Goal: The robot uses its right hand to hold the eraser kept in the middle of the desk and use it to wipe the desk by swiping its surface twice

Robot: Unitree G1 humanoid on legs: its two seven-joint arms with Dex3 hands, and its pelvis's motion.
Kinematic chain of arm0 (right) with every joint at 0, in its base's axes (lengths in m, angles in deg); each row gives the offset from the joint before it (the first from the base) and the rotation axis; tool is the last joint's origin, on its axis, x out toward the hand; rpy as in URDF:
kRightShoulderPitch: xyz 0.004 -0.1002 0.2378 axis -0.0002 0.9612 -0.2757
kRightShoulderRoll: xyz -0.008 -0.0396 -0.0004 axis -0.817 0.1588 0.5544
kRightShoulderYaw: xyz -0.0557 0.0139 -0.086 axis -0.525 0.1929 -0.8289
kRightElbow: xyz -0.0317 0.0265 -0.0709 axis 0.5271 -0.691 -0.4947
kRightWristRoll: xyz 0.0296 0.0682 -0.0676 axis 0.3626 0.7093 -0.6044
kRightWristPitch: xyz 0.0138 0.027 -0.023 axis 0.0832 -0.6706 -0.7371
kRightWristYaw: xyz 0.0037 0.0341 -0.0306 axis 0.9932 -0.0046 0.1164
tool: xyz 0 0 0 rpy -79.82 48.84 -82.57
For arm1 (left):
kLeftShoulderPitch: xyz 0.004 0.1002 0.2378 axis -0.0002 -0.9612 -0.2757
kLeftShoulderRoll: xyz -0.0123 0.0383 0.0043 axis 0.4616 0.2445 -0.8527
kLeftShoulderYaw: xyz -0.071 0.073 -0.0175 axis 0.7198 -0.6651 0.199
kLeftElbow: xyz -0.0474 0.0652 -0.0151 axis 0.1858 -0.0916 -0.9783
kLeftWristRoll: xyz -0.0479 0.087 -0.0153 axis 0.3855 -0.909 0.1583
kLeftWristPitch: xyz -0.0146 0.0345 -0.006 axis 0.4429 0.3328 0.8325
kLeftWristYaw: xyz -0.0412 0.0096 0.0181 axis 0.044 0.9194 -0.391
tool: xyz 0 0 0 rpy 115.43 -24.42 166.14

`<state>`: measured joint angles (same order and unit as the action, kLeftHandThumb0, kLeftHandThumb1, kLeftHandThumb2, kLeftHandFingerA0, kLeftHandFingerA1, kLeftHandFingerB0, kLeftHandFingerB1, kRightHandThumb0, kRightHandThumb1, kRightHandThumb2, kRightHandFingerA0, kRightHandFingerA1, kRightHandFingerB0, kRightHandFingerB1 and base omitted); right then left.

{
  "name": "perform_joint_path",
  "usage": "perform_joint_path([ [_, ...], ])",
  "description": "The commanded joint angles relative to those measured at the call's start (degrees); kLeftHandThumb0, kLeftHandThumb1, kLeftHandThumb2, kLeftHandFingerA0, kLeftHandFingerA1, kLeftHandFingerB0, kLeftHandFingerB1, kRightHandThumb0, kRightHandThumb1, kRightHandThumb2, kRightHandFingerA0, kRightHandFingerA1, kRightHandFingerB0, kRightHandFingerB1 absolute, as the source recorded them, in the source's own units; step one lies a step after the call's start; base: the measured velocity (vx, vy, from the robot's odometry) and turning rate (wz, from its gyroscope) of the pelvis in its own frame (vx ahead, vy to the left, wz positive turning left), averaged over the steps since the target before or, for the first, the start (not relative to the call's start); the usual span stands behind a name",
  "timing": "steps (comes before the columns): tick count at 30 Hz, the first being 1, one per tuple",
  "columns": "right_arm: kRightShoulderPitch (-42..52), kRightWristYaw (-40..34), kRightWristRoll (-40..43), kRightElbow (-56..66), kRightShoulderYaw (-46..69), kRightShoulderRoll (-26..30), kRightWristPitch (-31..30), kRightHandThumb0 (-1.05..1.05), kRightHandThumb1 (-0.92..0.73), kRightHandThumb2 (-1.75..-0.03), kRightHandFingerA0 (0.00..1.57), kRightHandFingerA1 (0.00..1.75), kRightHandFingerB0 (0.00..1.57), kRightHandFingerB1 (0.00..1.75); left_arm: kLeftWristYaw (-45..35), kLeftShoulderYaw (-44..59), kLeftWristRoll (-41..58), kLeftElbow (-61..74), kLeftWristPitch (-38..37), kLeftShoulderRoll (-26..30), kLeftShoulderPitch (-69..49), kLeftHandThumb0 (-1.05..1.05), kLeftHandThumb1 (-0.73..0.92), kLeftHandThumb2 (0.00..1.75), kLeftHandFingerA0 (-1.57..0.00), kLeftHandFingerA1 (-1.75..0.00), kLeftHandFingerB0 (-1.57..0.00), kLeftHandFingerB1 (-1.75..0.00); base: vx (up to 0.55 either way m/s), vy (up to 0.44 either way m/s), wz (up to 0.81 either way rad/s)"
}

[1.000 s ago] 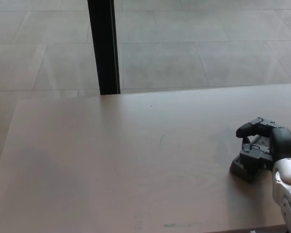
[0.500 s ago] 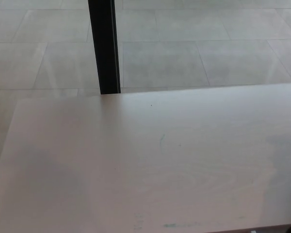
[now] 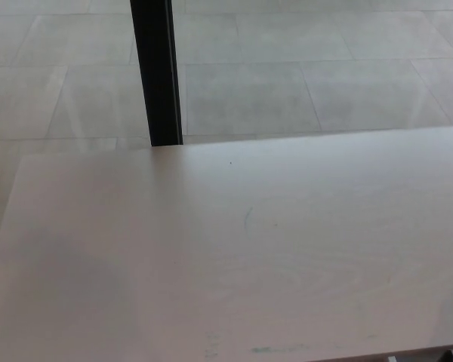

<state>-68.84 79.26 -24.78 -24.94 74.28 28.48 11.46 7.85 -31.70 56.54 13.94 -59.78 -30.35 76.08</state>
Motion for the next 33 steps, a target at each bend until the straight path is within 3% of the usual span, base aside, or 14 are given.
perform_joint_path([
  [1, 1.31, 8.57, 4.34, 4.71, -0.39, -1.3, -3.83, -0.18, -0.66, -1.09, 0.94, 1.75, 0.62, 1.69, 0.43, -0.1, 0.15, 0.25, -0.39, 0.12, -0.42, -0.79, 0.92, 0.74, -0.37, -0.87, -0.32, -0.68, 0.0, 0.0, 0.0],
  [5, 1.21, 15.71, 7.63, 9.09, -0.75, -2.28, -5.35, -0.13, -0.63, -1.1, 0.96, 1.75, 0.7, 1.21, 0.03, -0.89, -0.63, -0.19, -1.14, 0.38, -0.68, -0.79, 0.92, 0.76, -0.37, -0.91, -0.3, -0.69, 0.0, 0.0, 0.0],
  [6, 1.19, 18.55, 9.27, 10.88, -0.58, -2.44, -5.67, -0.29, -0.81, -0.68, 0.82, 1.73, 0.59, 0.66, 0.31, -1.23, -1.04, 0.06, -1.18, 0.38, -0.9, -0.79, 0.92, 0.77, -0.37, -0.9, -0.31, -0.68, 0.0, 0.0, 0.0],
  [9, -0.59, 20.18, 11.32, 14.42, 0.42, -1.48, -7.33, -0.47, -0.76, -0.62, 0.79, 0.64, 0.32, 0.3, 0.38, -1.23, -0.87, -0.11, -1.01, 0.41, -0.83, -0.82, 0.75, 1.07, -0.42, -0.81, -0.32, -0.68, 0.0, 0.0, 0.0],
  [13, -1.97, 22.44, 12.61, 16.07, 1.44, 1.05, -8.51, -0.6, -0.75, -0.63, 0.51, 0.43, 0.15, 0.26, 0.28, -1.65, -1.03, -0.07, -0.82, 0.56, -1.14, -0.79, 0.92, 0.77, -0.39, -0.91, -0.32, -0.68, 0.0, 0.0, 0.0],
  [15, -4.33, 23.05, 12.56, 15.88, 2.95, 5.27, -8.44, -0.77, -0.6, -0.96, 0.25, 0.52, 0.02, 0.21, 0.29, -1.97, -1.17, -0.17, -0.95, 0.68, -1.24, -0.81, 0.76, 1.07, -0.42, -0.8, -0.32, -0.67, 0.0, 0.0, 0.0],
  [18, -5.5, 23.79, 13.31, 15.0, 4.86, 8.21, -8.1, -0.75, -0.75, -0.63, 0.23, 0.37, 0.0, 0.18, 0.39, -1.75, -0.77, -0.27, -0.71, 0.81, -1.24, -0.79, 0.92, 0.78, -0.41, -0.86, -0.32, -0.67, 0.0, 0.0, 0.0],
  [20, -5.47, 23.32, 12.74, 14.55, 6.56, 12.14, -6.92, -0.78, -0.61, -1.01, 0.17, 0.49, 0.0, 0.21, 0.03, -2.01, -0.88, -0.24, -0.44, 1.14, -1.43, -0.79, 0.92, 0.8, -0.4, -0.85, -0.31, -0.66, 0.0, 0.0, 0.0],
  [23, -0.85, 23.56, 13.86, 18.75, 11.36, 17.37, -6.32, -0.83, -0.81, -0.65, 0.34, 0.37, 0.09, 0.22, 0.13, -1.98, -0.71, 0.03, -0.52, 1.1, -1.56, -0.79, 0.92, 0.79, -0.41, -0.86, -0.32, -0.67, 0.0, 0.0, 0.0],
  [24, 0.94, 23.22, 13.8, 19.64, 12.87, 18.06, -4.81, -0.84, -0.66, -1.03, 0.29, 0.52, 0.07, 0.3, 0.22, -2.03, -0.84, -0.06, -0.62, 1.3, -1.76, -0.79, 0.92, 0.79, -0.42, -0.86, -0.32, -0.67, 0.0, 0.0, 0.0],
  [28, 11.77, 19.94, 16.87, 25.9, 24.78, 18.64, -4.34, -0.89, -0.66, -1.02, 0.42, 0.61, 0.09, 0.5, 0.08, -2.37, -0.95, -0.36, -0.69, 1.55, -1.83, -0.79, 0.92, 0.79, -0.42, -0.86, -0.35, -0.69, 0.0, 0.0, 0.0],
  [29, 14.19, 18.98, 17.44, 26.56, 27.56, 18.19, -4.82, -0.82, -0.8, -0.64, 0.5, 0.48, 0.17, 0.42, 0.14, -2.22, -0.82, -0.33, -0.71, 1.52, -2.04, -0.79, 0.92, 0.79, -0.4, -0.87, -0.33, -0.68, 0.0, 0.0, 0.0],
  [32, 18.12, 17.41, 17.2, 27.48, 31.19, 16.66, -4.21, -0.84, -0.79, -0.64, 0.5, 0.47, 0.16, 0.43, 1.07, -1.65, -0.37, -0.13, -0.1, 1.33, -2.09, -0.79, 0.92, 0.76, -0.43, -0.88, -0.34, -0.68, 0.0, 0.0, 0.0],
  [33, 20.38, 15.67, 18.01, 27.78, 33.86, 15.08, -4.72, -0.85, -0.65, -1.01, 0.49, 0.59, 0.18, 0.51, 0.67, -1.28, 0.13, 0.02, -0.17, 1.2, -2.19, -0.79, 0.92, 0.77, -0.39, -0.9, -0.33, -0.68, 0.0, 0.0, 0.0],
])
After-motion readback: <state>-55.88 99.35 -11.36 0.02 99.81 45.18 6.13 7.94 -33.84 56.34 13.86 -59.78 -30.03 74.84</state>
